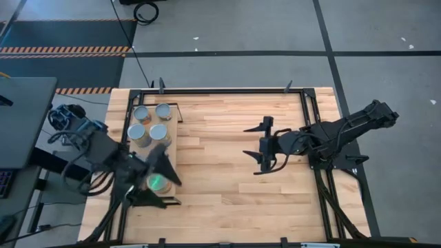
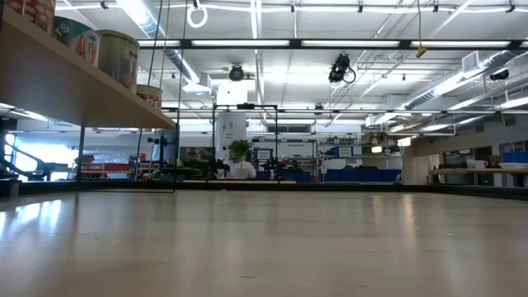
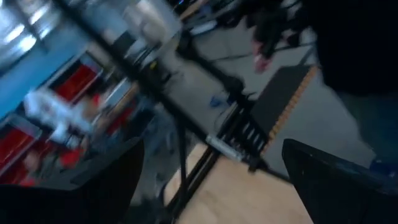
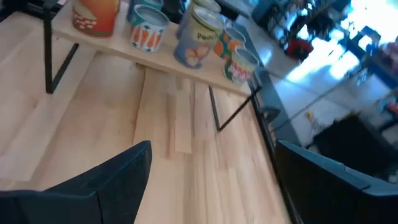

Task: Pick and place cans onto a shelf
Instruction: Return to Home Position

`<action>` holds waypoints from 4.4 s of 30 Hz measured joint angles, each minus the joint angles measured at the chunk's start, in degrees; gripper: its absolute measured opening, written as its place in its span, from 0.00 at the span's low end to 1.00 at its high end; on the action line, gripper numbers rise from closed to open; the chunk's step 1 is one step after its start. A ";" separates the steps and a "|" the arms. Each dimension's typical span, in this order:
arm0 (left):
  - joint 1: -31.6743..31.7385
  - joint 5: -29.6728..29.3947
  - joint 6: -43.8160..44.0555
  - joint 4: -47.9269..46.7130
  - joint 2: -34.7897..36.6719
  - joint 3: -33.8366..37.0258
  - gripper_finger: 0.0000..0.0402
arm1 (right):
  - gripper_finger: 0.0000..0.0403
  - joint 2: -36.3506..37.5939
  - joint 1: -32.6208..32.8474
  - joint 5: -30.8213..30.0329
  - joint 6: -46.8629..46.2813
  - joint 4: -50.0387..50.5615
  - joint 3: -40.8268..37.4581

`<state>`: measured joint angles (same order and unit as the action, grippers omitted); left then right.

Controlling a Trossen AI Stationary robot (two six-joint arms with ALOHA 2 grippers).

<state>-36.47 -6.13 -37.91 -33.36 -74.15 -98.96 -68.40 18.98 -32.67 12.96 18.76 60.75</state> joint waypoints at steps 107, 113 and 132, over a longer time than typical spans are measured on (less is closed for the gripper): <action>9.49 13.73 32.39 26.66 73.94 68.24 0.96 | 0.04 66.30 -13.09 12.73 -44.74 -5.24 -31.76; 9.44 16.41 37.28 35.87 73.76 72.29 0.96 | 0.04 68.15 -13.09 12.25 -44.93 -8.44 -31.67; 9.44 39.45 48.87 70.29 73.90 83.27 0.96 | 0.05 67.95 -13.51 3.84 -49.36 -47.14 -60.39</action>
<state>-27.03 33.33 10.96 36.94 -0.25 -15.68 -0.45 5.47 -28.83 -36.39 -28.37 0.36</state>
